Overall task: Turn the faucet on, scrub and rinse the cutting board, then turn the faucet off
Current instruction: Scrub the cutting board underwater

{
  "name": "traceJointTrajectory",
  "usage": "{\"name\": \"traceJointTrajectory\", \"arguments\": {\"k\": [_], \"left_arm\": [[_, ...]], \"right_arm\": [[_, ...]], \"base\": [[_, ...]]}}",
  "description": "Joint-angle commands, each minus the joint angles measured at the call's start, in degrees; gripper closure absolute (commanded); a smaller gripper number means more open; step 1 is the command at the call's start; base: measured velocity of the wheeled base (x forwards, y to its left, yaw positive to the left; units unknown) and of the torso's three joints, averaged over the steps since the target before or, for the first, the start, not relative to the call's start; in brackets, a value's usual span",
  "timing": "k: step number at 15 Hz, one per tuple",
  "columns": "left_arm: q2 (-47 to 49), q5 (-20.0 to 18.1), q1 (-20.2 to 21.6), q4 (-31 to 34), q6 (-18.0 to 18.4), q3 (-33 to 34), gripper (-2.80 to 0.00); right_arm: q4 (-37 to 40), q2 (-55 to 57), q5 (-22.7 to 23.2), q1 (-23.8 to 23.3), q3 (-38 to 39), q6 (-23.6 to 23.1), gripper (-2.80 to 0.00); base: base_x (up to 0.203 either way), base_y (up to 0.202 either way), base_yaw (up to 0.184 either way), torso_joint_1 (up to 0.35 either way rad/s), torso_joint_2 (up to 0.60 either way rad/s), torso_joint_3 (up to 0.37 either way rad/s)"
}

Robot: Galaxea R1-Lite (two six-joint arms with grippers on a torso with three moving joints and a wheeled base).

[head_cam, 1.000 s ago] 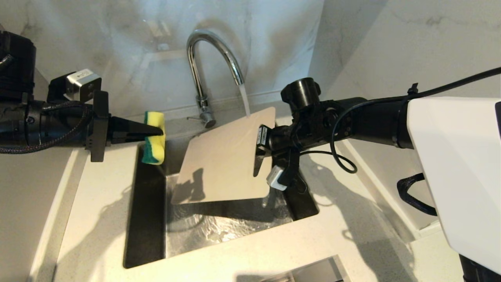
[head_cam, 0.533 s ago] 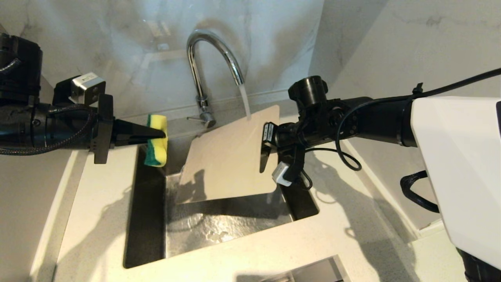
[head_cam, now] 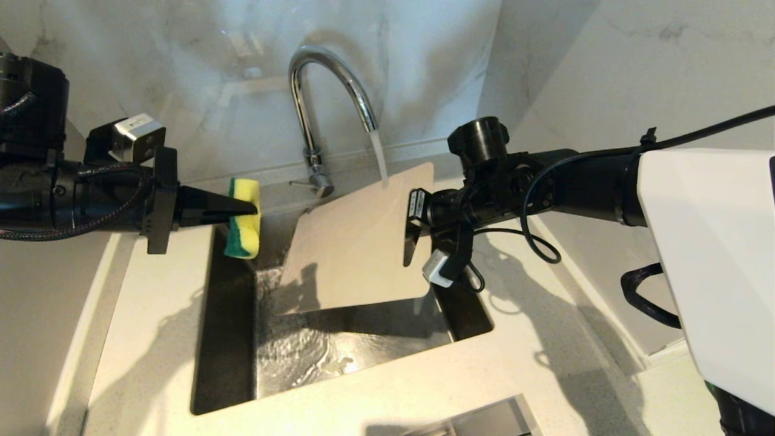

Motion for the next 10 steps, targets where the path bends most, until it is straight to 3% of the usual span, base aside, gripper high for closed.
{"name": "traceJointTrajectory", "arguments": {"k": [1, 10], "left_arm": [[0.26, -0.18, 0.00, 0.07, -0.25, -0.02, 0.00], [1.06, -0.18, -0.51, 0.18, -0.23, 0.18, 0.00]], "right_arm": [[0.10, -0.31, 0.11, 0.02, 0.00, -0.85, 0.00], [1.82, -3.42, 0.11, 1.74, 4.71, -1.20, 0.00]], "base": [[0.000, 0.000, 0.000, 0.000, 0.00, 0.000], [0.000, 0.000, 0.000, 0.000, 0.00, 0.000]]}}
